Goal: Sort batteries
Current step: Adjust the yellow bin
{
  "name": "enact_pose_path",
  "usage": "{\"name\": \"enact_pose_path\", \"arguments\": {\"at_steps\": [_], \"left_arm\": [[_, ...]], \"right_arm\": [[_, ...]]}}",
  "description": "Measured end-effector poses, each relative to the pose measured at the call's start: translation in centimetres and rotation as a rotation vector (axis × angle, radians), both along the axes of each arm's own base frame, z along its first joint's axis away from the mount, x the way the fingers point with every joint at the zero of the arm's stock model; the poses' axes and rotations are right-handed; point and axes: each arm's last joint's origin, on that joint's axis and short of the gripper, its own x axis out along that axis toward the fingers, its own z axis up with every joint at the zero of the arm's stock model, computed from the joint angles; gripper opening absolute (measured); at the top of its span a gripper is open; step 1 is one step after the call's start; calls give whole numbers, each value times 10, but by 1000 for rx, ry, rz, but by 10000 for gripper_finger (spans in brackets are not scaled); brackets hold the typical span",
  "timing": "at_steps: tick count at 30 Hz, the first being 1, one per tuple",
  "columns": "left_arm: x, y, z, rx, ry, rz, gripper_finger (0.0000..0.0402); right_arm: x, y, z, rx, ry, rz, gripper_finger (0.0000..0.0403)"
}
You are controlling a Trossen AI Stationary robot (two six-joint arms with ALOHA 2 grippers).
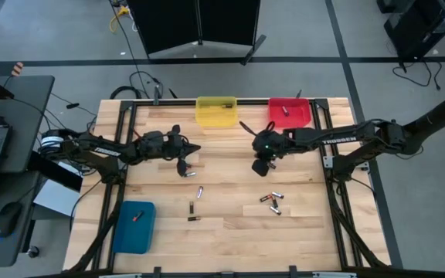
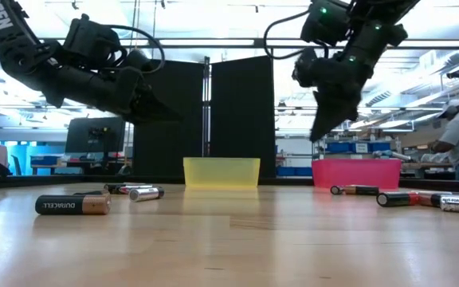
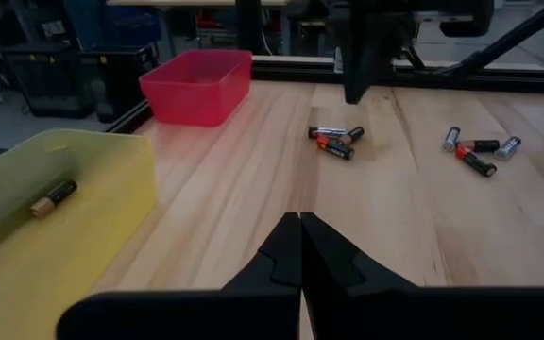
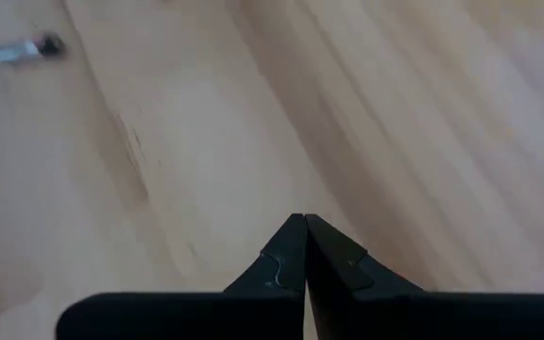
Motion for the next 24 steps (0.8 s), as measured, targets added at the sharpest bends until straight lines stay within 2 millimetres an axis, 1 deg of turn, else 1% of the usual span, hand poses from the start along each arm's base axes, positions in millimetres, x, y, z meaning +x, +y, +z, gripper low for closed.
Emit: {"name": "enact_pose_path", "arguments": {"at_steps": [9, 14, 24], "left_arm": [[0, 0, 1, 26, -7, -5, 6], [0, 0, 1, 26, -7, -5, 6], [1, 0, 1, 27, -6, -5, 6]], "right_arm": [[-2, 13, -2, 60, 31, 56, 18], [-2, 18, -3, 80, 41, 43, 19], [-2, 37, -4, 110, 49, 61, 34]]}}
